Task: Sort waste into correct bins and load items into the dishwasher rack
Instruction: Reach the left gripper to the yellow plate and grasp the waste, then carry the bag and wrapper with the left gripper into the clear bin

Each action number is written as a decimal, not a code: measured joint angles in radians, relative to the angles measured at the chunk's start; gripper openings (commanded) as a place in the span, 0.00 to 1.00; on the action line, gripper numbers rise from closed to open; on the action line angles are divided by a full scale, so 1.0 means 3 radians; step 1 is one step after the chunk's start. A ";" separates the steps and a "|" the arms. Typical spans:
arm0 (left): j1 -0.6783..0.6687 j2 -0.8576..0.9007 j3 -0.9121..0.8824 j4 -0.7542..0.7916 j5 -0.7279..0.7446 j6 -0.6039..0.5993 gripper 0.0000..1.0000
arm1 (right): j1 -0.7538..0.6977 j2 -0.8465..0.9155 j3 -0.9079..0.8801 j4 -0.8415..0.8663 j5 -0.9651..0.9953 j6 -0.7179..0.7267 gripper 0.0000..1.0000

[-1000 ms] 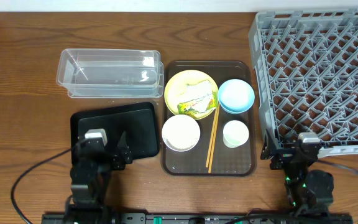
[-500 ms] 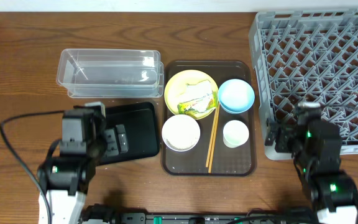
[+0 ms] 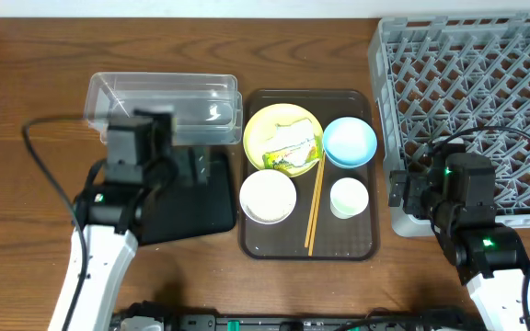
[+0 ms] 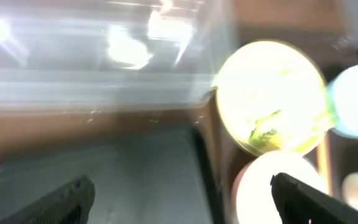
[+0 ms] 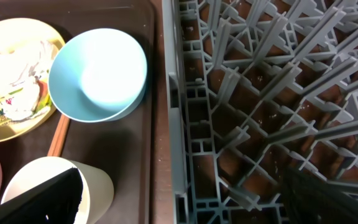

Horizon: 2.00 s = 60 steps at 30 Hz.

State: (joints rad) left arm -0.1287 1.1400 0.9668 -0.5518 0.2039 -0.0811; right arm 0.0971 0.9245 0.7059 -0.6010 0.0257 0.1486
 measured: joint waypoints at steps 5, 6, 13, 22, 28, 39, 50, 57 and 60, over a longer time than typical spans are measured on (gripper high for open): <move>-0.0395 0.0488 0.0324 0.0463 -0.0011 0.0315 0.93 | 0.0000 0.0001 0.0000 0.0006 0.0000 0.0000 0.99; -0.0486 0.0614 0.0355 0.0573 -0.0013 0.0395 0.93 | 0.0000 0.0001 0.0000 0.0008 0.0000 0.0000 0.99; -0.1066 0.1452 0.0371 0.1291 -0.0025 0.0890 0.93 | 0.0000 0.0001 0.0000 -0.0008 0.0000 0.0000 0.99; -0.1306 0.2232 0.0371 0.1779 -0.0025 0.1058 0.93 | 0.0000 0.0001 0.0001 -0.0006 0.0000 0.0000 0.99; -0.1345 0.2482 0.0371 0.2014 -0.0024 0.1071 0.93 | 0.0000 0.0001 0.0001 -0.0008 0.0000 0.0000 0.99; -0.1356 0.2762 0.0374 0.2004 0.0001 0.1069 0.19 | 0.0000 0.0001 0.0001 -0.0008 0.0000 0.0000 0.99; -0.1288 0.2220 0.0373 0.1890 -0.0334 0.0855 0.06 | 0.0000 0.0001 0.0001 -0.0010 0.0000 0.0000 0.99; -0.0768 0.1528 0.0376 0.1728 -0.0688 0.0254 0.07 | 0.0000 0.0001 0.0001 -0.0010 0.0001 0.0000 0.99; -0.0450 0.1517 0.0376 0.1718 -0.0749 0.0011 0.07 | 0.0000 0.0001 0.0001 -0.0010 0.0000 0.0000 0.99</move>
State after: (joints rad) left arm -0.2638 1.5951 1.0798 -0.0364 -0.0208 -0.0776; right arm 0.0971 0.9249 0.7063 -0.6041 0.0257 0.1486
